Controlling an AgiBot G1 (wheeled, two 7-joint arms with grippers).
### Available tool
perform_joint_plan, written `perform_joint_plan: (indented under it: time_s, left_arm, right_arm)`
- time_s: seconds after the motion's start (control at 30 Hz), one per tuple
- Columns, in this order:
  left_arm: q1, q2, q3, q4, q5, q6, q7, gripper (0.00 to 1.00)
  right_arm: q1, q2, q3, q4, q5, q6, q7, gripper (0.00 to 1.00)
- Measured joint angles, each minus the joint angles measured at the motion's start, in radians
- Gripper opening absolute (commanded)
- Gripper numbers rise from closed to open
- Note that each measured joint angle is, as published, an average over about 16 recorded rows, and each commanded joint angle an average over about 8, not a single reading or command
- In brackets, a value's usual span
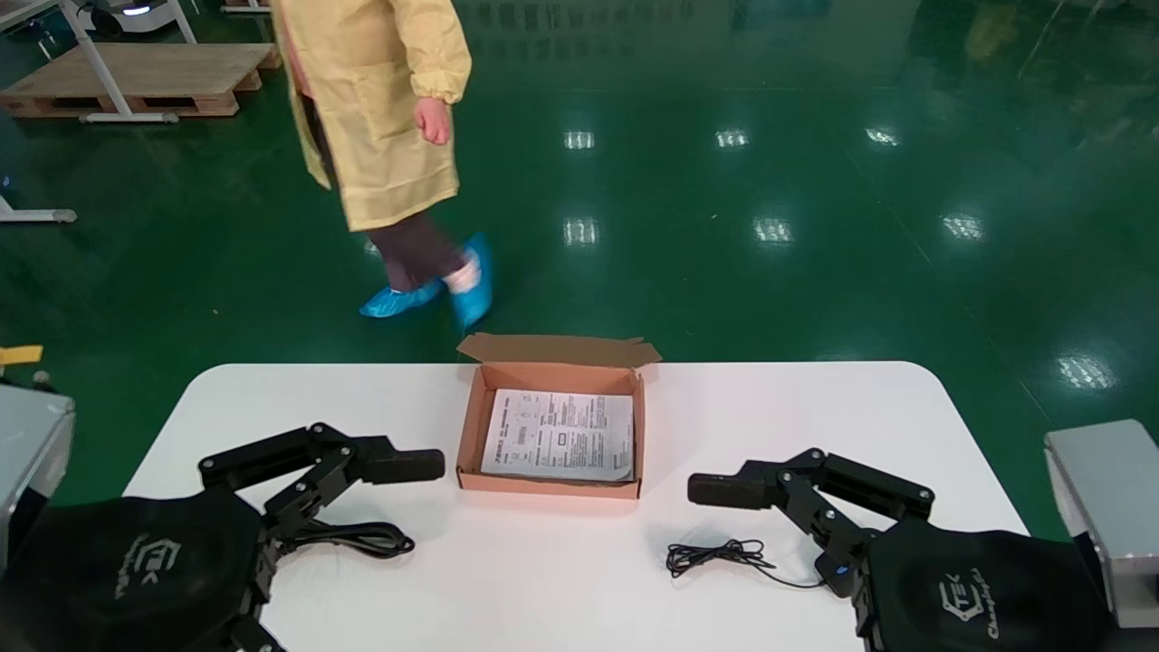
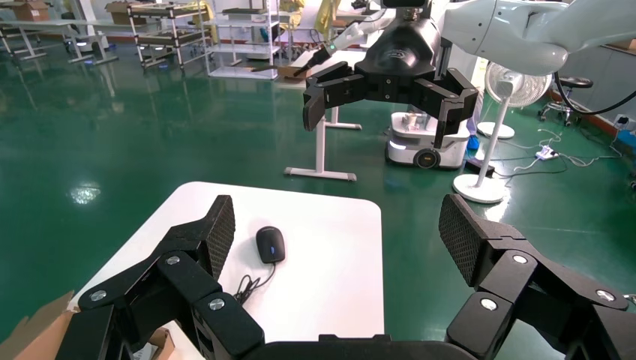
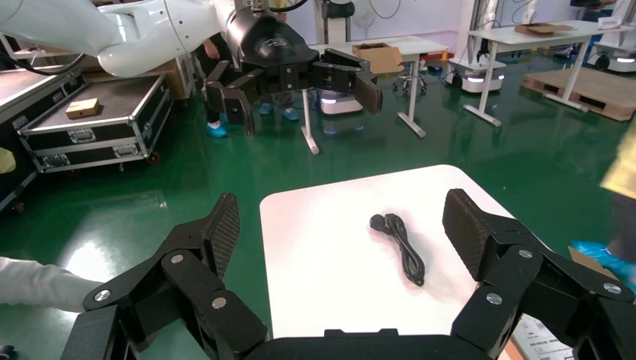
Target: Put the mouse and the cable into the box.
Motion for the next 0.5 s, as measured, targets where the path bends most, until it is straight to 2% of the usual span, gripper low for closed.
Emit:
perform_joint_plan:
  time_s: [0.5]
  left_arm:
    - [-0.003, -0.002, 0.001, -0.005, 0.008, 0.002, 0.004, 1.00]
  right_arm:
    - [0.001, -0.001, -0.001, 0.000, -0.003, 0.001, -0.001, 1.00]
